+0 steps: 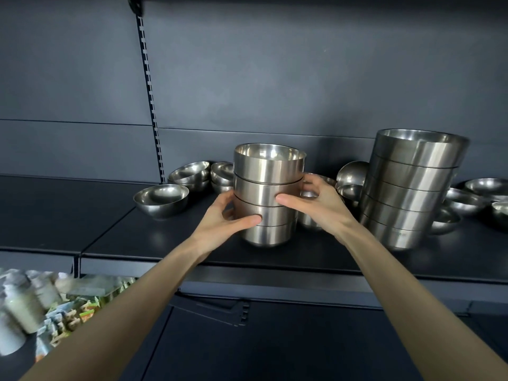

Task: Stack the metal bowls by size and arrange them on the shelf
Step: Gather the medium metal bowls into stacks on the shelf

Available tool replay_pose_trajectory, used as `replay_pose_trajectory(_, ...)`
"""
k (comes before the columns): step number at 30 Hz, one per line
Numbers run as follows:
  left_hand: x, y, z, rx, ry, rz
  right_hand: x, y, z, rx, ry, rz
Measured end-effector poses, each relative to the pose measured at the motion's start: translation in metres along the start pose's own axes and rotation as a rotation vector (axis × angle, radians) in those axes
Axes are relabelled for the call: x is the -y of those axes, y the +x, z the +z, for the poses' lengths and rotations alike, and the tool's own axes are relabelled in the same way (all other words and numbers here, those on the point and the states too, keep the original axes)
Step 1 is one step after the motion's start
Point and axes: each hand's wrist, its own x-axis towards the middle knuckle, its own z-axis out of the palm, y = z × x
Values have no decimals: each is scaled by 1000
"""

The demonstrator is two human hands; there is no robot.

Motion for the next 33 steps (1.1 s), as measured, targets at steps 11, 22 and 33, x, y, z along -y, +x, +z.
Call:
replay_pose_trajectory(11, 8, -6, -1, 10, 26, -29, -20, -14, 14, -24, 104, 87)
replay_pose_trajectory(22, -4, -9, -7, -40, 15, 41, 0, -21, 15, -113, 171, 74)
replay_pose_trajectory(33, -32, 43, 11, 17, -49, 95, 24, 1, -24, -230, 78, -3)
